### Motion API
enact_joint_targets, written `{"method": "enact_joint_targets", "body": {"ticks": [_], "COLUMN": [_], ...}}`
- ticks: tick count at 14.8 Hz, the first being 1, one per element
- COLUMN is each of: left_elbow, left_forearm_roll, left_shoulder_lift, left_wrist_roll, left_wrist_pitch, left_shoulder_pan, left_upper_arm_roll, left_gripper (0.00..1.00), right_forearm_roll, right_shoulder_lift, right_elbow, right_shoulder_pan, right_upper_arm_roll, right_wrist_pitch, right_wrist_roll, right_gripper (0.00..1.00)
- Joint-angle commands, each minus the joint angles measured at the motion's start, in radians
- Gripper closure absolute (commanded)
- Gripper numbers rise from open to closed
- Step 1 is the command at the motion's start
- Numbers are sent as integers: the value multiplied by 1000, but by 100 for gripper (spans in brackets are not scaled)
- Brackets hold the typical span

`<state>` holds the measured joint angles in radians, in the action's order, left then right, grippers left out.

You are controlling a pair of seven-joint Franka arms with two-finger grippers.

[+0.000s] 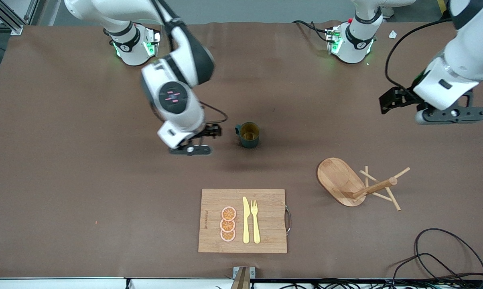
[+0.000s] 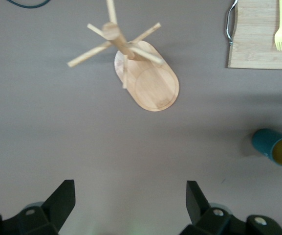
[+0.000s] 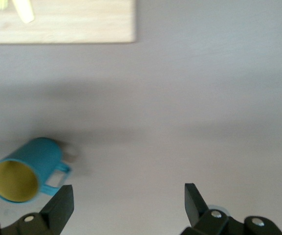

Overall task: Pass cup and hang on rack
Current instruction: 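Release the mug with the right gripper while the left gripper approaches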

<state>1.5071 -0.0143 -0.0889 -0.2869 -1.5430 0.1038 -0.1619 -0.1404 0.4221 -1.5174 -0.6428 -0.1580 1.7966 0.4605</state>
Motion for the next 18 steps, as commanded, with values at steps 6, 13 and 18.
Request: {"method": "enact_joint_targets", "body": {"ticks": [6,13,18], "left_elbow": [-68,-70,-103], "left_forearm_roll": [-13,-231,-311], "left_shoulder_lift": [-129,-282,-428], "left_wrist_roll": [-322,-598,-981], "left_wrist_pitch": [-75,-115,-210], "left_shoulder_pan": [186,448,621], "left_upper_arm_roll": [2,5,7], "left_gripper": [0,0,0], "right_forearm_roll": [58,142,147], "right_shoulder_lift": [-137,-121,-121], "right_elbow": [-21,177,206], "right_shoulder_pan": [351,554,611], "right_upper_arm_roll": [9,14,12], "right_wrist_pitch": [-144,-304,-329], "right_wrist_roll": [-374,-473,-585], "right_gripper": [0,0,0]}}
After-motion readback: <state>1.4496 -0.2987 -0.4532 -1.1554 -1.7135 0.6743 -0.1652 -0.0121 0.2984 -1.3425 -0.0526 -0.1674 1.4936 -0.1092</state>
